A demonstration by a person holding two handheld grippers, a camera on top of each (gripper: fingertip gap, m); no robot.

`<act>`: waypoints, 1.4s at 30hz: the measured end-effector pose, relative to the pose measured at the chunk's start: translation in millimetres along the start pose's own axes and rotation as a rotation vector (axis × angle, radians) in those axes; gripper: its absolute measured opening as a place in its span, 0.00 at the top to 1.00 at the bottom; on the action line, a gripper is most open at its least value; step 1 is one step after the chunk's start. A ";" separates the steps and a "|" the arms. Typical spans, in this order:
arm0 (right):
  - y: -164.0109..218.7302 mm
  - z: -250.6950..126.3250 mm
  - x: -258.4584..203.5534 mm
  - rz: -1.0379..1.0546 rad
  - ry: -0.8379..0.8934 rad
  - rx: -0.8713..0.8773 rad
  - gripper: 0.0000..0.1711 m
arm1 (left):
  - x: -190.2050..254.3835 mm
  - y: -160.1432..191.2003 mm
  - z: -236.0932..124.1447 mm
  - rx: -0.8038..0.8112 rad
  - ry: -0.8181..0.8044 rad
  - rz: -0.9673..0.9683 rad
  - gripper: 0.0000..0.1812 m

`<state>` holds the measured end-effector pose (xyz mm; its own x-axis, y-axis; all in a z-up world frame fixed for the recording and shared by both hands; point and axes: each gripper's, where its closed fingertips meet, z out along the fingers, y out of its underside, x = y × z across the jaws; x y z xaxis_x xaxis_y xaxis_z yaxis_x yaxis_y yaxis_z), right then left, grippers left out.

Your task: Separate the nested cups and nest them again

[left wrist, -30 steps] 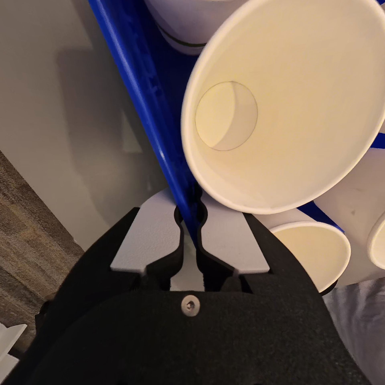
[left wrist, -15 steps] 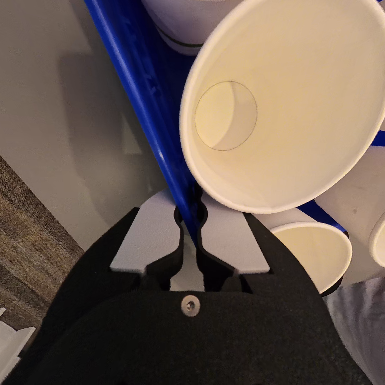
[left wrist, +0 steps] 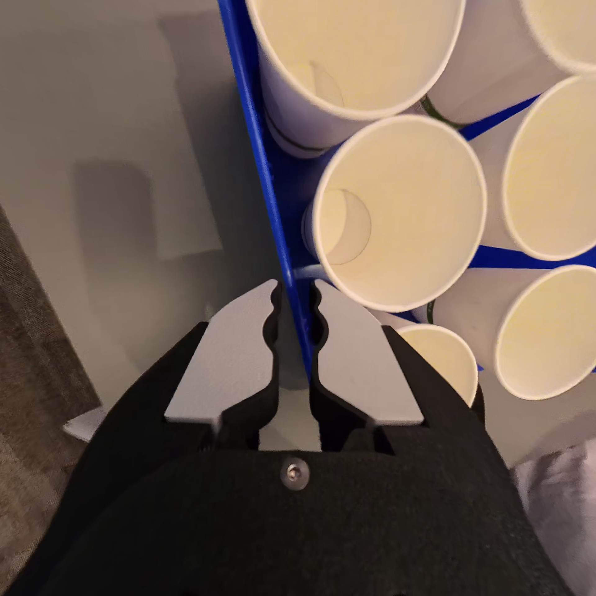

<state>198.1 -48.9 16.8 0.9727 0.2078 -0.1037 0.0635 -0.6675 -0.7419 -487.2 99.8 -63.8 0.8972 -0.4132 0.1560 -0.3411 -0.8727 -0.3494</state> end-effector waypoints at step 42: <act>-109.5 -128.8 -33.0 -0.233 0.228 1.008 0.78 | 179.8 -22.6 -166.6 1.330 0.012 0.274 0.88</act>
<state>187.8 -74.8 186.8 0.9859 0.0452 0.1610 0.1408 0.2950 -0.9451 -364.9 1.8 126.1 0.8399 -0.5398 -0.0561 0.0265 0.1440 -0.9892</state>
